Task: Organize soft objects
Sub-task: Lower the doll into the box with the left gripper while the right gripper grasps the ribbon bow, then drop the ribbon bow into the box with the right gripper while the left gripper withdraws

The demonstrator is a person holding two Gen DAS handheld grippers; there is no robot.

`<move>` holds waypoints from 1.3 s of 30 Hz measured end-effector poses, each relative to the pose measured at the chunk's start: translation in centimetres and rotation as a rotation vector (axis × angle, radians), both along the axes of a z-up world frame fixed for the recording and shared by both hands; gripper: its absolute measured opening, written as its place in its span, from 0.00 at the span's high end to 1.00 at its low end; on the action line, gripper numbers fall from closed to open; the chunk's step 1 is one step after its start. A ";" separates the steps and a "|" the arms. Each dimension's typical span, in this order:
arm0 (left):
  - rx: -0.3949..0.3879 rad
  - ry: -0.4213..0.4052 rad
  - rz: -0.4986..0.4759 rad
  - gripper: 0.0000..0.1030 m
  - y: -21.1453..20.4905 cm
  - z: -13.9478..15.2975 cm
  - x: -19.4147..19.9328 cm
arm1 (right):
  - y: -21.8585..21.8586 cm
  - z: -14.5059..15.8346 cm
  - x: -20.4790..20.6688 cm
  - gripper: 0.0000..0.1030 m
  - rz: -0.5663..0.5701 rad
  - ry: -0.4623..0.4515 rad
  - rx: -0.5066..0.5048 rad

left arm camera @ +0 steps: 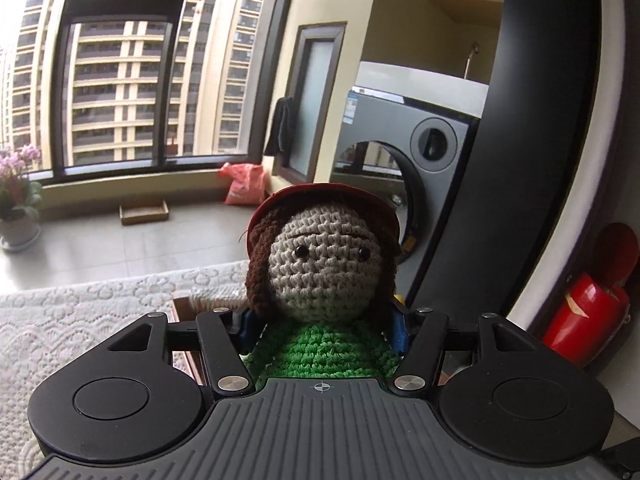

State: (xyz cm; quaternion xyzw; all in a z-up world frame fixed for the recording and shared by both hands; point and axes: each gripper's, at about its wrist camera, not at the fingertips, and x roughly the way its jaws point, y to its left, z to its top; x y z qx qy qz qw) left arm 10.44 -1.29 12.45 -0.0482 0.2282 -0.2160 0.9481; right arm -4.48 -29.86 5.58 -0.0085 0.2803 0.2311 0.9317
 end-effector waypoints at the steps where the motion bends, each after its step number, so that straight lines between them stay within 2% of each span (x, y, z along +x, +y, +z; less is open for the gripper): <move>1: 0.031 0.031 -0.020 0.37 -0.7 0.1 2.1 | -0.1 -0.2 0.2 0.83 -0.002 0.008 0.005; 3: 0.096 0.124 -0.036 0.36 -2.1 -0.5 5.5 | -0.3 -0.7 0.6 0.83 -0.008 0.025 0.009; 4: 0.133 0.183 -0.040 0.29 -2.9 -1.4 7.4 | -0.3 -1.0 0.9 0.83 -0.013 0.036 0.009; 6: 0.168 0.236 -0.021 0.25 -3.6 -3.2 9.4 | -0.4 -1.4 1.2 0.83 -0.021 0.046 0.007; 8: 0.110 0.224 0.013 0.29 -3.2 -4.5 10.3 | -0.5 -1.5 1.3 0.83 -0.024 0.049 0.006; 11: 0.040 0.215 0.035 0.31 -2.1 -4.6 10.4 | -0.6 -1.5 1.3 0.83 -0.022 0.044 0.007; 14: 0.073 0.150 0.018 0.31 -1.7 -2.9 9.2 | -0.2 -1.6 1.5 0.83 -0.024 0.050 0.008; 15: 0.078 0.135 0.017 0.34 -1.6 -2.5 8.9 | -0.1 -1.5 1.6 0.83 -0.023 0.051 0.010; 17: 0.060 0.099 0.021 0.51 -0.9 -1.3 7.9 | -0.1 -1.2 1.6 0.83 -0.021 0.046 0.021; 18: 0.041 0.088 0.018 0.70 -0.6 -0.8 7.4 | -0.3 -0.8 1.7 0.83 -0.024 0.036 0.028; 19: 0.011 0.077 0.006 0.79 -0.3 -0.5 6.8 | -0.3 -0.2 1.9 0.83 -0.027 0.024 0.028; 21: -0.028 0.087 -0.027 0.78 0.1 -0.6 6.1 | -0.6 1.6 2.6 0.83 -0.034 -0.025 0.016; 24: -0.018 0.192 -0.059 0.76 -0.7 -2.8 6.8 | -1.2 5.2 4.9 0.83 -0.052 -0.120 0.003; 26: -0.027 0.172 -0.060 0.76 -0.8 -3.7 6.8 | -1.5 7.5 7.7 0.83 -0.076 -0.141 -0.006; 29: -0.082 0.176 -0.051 0.75 -0.3 -4.0 7.3 | -0.9 9.6 12.7 0.83 -0.109 -0.156 -0.043; 32: -0.099 0.166 -0.055 0.75 0.5 -4.0 6.7 | 0.1 10.0 18.1 0.83 -0.142 -0.104 -0.060; 35: -0.133 0.150 -0.039 0.75 1.6 -4.0 5.5 | 1.4 9.1 23.5 0.83 -0.151 -0.003 -0.031; 39: -0.136 0.111 0.034 0.75 3.4 -3.9 3.3 | 3.3 6.1 28.8 0.83 -0.110 0.191 -0.021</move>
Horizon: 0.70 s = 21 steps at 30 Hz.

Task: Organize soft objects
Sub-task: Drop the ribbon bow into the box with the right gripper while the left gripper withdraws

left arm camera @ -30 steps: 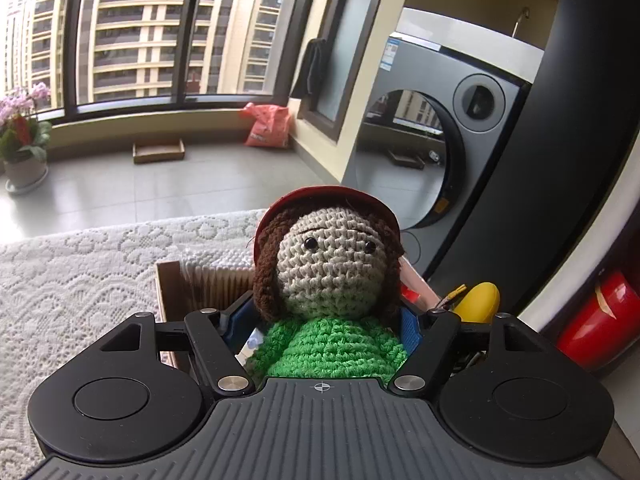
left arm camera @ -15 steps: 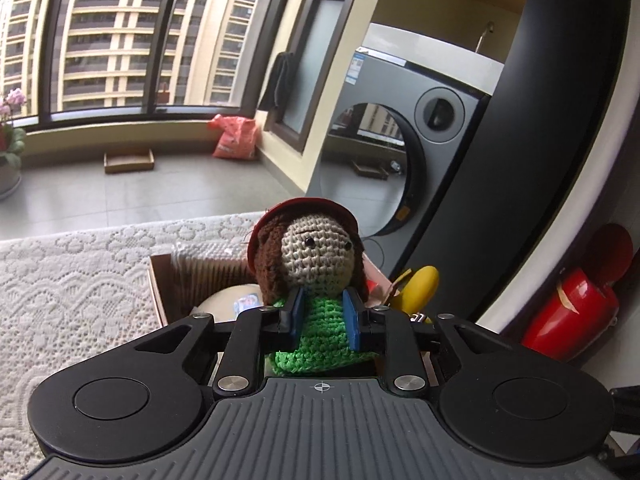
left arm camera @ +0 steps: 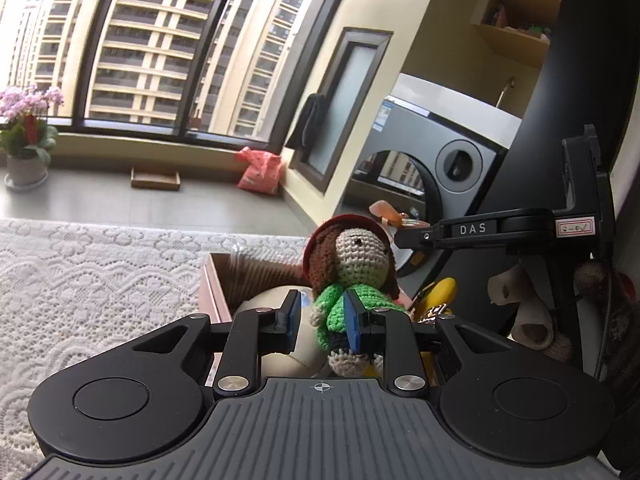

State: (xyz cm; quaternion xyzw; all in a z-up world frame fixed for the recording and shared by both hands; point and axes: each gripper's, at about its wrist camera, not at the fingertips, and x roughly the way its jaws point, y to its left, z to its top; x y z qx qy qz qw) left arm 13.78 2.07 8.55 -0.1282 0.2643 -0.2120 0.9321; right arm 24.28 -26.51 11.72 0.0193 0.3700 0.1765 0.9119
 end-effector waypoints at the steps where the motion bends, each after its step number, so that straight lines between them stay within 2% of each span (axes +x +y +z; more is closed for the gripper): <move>1: 0.009 -0.010 0.021 0.75 0.4 0.0 -0.7 | 0.5 -0.8 0.7 0.83 0.019 0.049 -0.008; 4: 0.057 -0.025 0.069 0.75 1.6 -0.1 -2.6 | 1.5 -2.8 1.4 0.81 0.023 0.119 -0.061; 6: 0.087 -0.008 0.085 0.75 2.1 -0.5 -3.5 | 1.2 -3.1 0.9 0.74 0.020 0.131 -0.051; 8: 0.101 0.016 0.085 0.75 2.8 -1.2 -4.6 | 0.2 -2.6 -0.3 0.59 0.006 0.116 -0.017; 10: 0.117 0.038 0.077 0.75 3.5 -1.9 -5.8 | -1.5 -1.7 -2.1 0.49 -0.009 0.080 0.022; 12: 0.152 0.057 0.060 0.75 4.1 -2.5 -7.2 | -3.0 -0.9 -4.7 0.44 -0.038 0.026 0.047; 16: 0.342 0.082 0.082 0.75 4.7 -4.3 -11.1 | -4.5 -0.4 -11.6 0.29 -0.118 -0.103 0.026; 18: 0.399 0.109 0.118 0.75 5.1 -5.2 -12.9 | -4.6 -1.1 -15.0 0.24 -0.152 -0.137 0.027; 21: 0.395 0.147 0.144 0.73 5.2 -6.3 -15.0 | -4.2 -2.5 -19.2 0.23 -0.196 -0.193 0.026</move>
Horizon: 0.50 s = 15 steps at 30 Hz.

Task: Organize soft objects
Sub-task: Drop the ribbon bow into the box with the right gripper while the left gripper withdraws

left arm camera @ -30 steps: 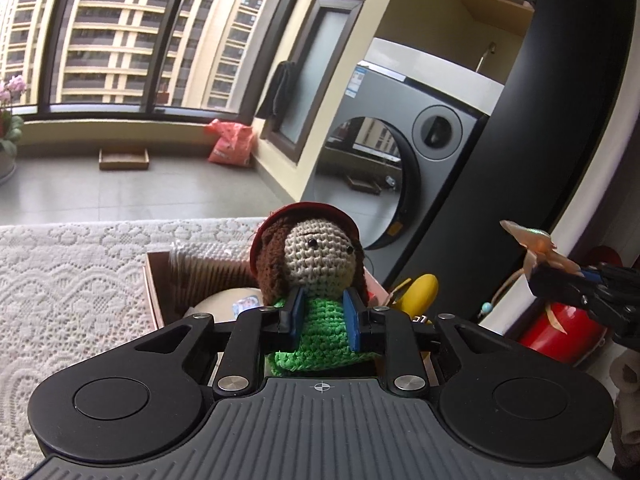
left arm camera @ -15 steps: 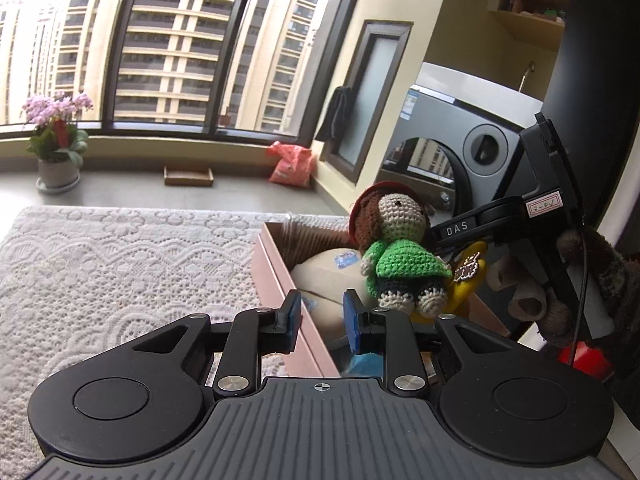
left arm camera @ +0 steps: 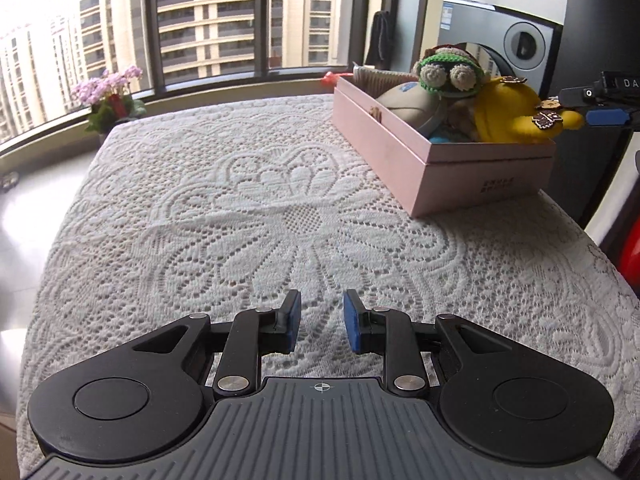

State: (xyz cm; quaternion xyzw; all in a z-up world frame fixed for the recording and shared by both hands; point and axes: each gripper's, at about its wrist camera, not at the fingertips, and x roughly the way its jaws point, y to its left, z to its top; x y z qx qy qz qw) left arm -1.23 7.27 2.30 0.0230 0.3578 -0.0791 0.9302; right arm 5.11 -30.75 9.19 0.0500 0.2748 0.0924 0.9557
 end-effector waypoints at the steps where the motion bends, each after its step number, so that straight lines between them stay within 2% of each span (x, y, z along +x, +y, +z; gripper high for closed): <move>1: -0.012 0.010 0.013 0.67 0.1 -0.5 -0.6 | 0.2 -0.5 -1.0 0.22 -0.003 -0.015 -0.003; 2: -0.023 0.020 0.023 0.63 -0.1 -0.9 -0.9 | 0.5 -1.0 -2.1 0.22 0.000 -0.029 -0.005; 4: -0.032 0.002 0.044 0.45 -0.8 -1.3 -1.4 | 0.8 -1.6 -3.5 0.22 -0.007 -0.063 -0.007; 7: -0.031 -0.005 0.049 0.30 -2.1 -1.5 -1.6 | 1.6 -2.1 -3.7 0.22 0.064 -0.083 -0.035; 9: -0.032 -0.002 0.044 0.29 -2.5 -1.4 -1.5 | 2.3 -1.8 -2.4 0.22 0.107 -0.090 -0.047; 12: -0.036 0.010 0.029 0.36 -3.1 -1.3 -0.9 | 3.2 -1.2 0.5 0.22 0.153 -0.096 -0.025; 15: -0.150 0.009 0.003 0.36 -2.7 -0.6 -0.4 | 4.9 -0.6 3.8 0.27 0.184 -0.108 -0.024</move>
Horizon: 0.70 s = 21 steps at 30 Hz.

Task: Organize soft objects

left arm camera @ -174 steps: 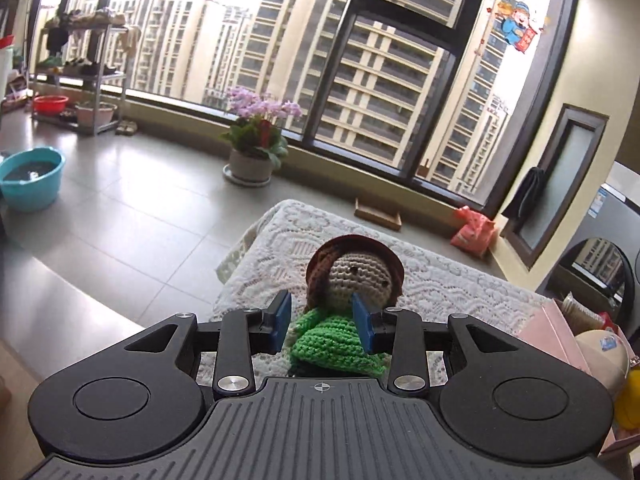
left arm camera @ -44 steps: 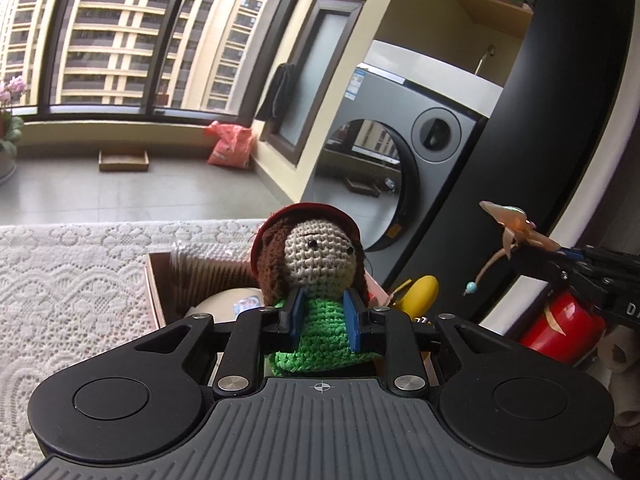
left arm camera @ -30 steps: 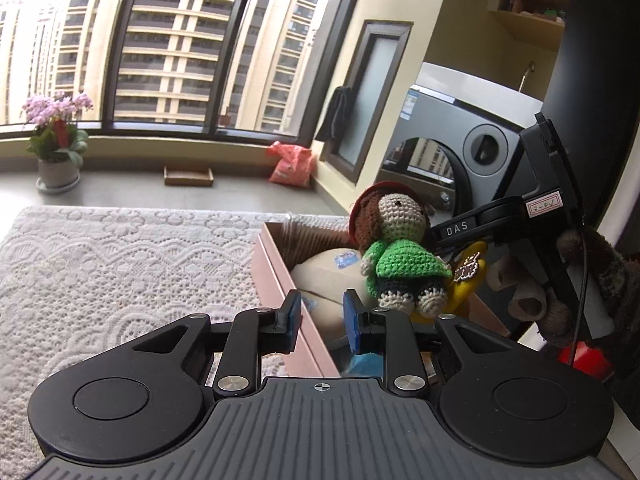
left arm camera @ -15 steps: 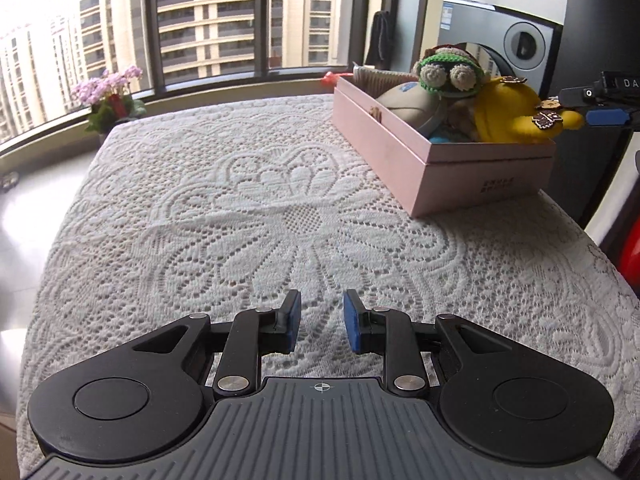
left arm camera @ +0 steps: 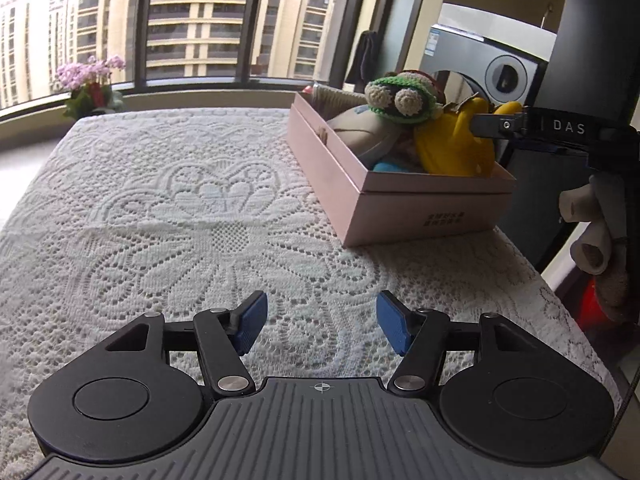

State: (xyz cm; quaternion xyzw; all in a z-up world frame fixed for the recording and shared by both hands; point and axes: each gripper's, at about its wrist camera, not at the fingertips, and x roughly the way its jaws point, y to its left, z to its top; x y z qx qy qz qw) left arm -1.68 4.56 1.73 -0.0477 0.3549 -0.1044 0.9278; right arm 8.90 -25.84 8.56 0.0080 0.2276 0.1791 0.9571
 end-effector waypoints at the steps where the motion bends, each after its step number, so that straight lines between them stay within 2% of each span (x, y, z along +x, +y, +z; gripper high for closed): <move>1: -0.013 -0.023 -0.004 0.36 -0.3 0.5 0.1 | 0.5 0.0 1.2 0.30 0.007 0.010 0.003; 3: -0.004 -0.069 -0.016 0.36 -0.9 1.6 0.5 | 0.8 -0.5 3.6 0.30 -0.007 0.057 0.025; 5: -0.017 -0.100 -0.033 0.36 -1.3 2.6 1.2 | 0.6 -2.0 5.7 0.38 -0.015 0.148 0.072; 7: -0.026 -0.118 -0.034 0.37 -1.6 3.3 2.1 | 0.4 -3.3 6.4 0.40 -0.012 0.203 0.119; 12: -0.026 -0.120 -0.021 0.36 -1.8 3.2 3.3 | 2.3 -3.8 4.3 0.39 0.020 0.109 -0.022; 14: -0.015 -0.097 -0.016 0.36 -2.0 2.7 3.8 | 2.5 -3.4 4.0 0.34 0.029 0.101 -0.063; 17: 0.013 -0.076 -0.026 0.36 -2.4 2.5 3.7 | 1.7 -2.4 2.9 0.21 0.005 0.068 -0.069; 21: 0.107 -0.081 -0.046 0.36 -2.6 2.6 2.5 | -0.3 -1.3 -0.6 0.16 -0.030 0.025 -0.036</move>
